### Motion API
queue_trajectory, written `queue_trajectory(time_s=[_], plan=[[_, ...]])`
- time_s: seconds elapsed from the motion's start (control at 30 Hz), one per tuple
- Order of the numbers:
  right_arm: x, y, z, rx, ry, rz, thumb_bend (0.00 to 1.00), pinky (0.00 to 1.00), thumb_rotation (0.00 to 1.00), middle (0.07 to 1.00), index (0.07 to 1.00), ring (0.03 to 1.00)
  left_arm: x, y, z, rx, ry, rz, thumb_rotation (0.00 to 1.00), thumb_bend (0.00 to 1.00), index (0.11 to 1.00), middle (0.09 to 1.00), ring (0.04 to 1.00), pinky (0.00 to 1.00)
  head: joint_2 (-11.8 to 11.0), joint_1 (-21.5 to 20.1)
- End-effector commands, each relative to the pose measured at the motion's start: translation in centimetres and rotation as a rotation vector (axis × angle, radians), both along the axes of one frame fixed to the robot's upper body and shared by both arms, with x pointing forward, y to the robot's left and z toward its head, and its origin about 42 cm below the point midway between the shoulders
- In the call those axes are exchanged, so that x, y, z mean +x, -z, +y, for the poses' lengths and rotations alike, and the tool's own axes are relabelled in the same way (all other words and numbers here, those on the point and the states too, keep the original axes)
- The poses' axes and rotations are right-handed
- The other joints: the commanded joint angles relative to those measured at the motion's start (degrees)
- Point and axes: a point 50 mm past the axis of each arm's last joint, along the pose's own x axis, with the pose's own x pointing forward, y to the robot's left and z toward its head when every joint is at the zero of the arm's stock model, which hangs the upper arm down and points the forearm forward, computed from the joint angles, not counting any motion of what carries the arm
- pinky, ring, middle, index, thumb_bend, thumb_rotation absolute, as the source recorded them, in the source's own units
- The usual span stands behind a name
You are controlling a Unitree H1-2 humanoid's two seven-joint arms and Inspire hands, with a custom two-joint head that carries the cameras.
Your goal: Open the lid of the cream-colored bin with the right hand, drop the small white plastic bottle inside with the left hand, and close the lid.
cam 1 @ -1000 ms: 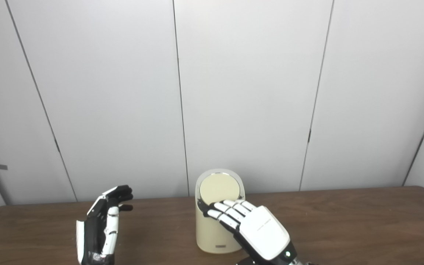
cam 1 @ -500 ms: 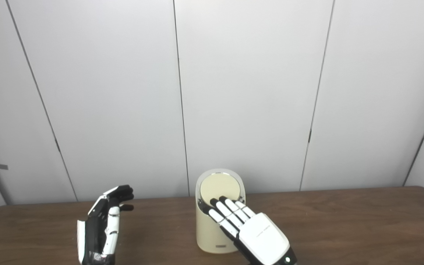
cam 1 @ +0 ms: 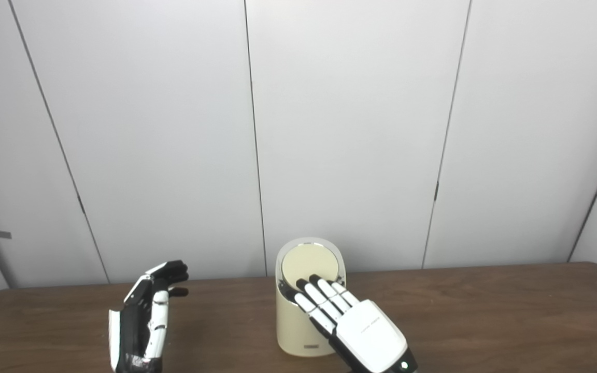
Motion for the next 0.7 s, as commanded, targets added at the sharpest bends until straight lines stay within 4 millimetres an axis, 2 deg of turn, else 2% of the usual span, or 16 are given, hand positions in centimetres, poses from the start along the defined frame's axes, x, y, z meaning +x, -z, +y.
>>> queue_trajectory(time_s=[0.0, 0.1, 0.23, 0.27, 0.33, 0.67], plan=[[0.47, -0.98, -0.16, 0.084, -0.005, -0.083, 0.89, 0.75, 0.65, 0.883, 0.851, 0.872, 0.92, -1.99, -0.26, 0.01, 0.017, -0.074, 0.73, 0.24, 0.675, 0.686, 0.676, 0.58, 0.0, 0.0], [0.55, -0.8, -0.12, 0.117, 0.012, -0.109, 0.9, 0.73, 0.61, 0.841, 0.823, 0.85, 0.92, -2.0, -0.29, 0.014, 0.012, -0.075, 0.73, 0.24, 0.674, 0.685, 0.674, 0.57, 0.0, 0.0], [0.57, -0.75, -0.13, 0.12, 0.038, -0.109, 0.91, 0.88, 0.6, 0.92, 0.905, 0.943, 0.94, -2.04, -0.31, 0.016, 0.015, -0.076, 0.73, 0.23, 0.674, 0.687, 0.675, 0.57, -0.1, 0.0], [0.57, -0.76, -0.15, 0.117, 0.04, -0.109, 0.91, 0.94, 0.62, 0.968, 0.951, 0.977, 0.95, -2.04, -0.31, 0.016, 0.016, -0.076, 0.73, 0.23, 0.675, 0.688, 0.676, 0.57, -0.1, 0.0], [0.54, -0.78, -0.18, 0.109, 0.041, -0.11, 0.91, 0.98, 0.63, 0.992, 0.985, 0.994, 0.95, -2.04, -0.31, 0.015, 0.018, -0.076, 0.74, 0.23, 0.675, 0.689, 0.678, 0.57, -0.1, 0.0], [0.54, -0.73, -0.28, 0.092, 0.038, -0.101, 0.9, 1.0, 0.64, 1.0, 1.0, 1.0, 0.97, -1.95, -0.35, 0.009, 0.012, -0.073, 0.73, 0.24, 0.672, 0.685, 0.673, 0.57, -0.2, -0.1]])
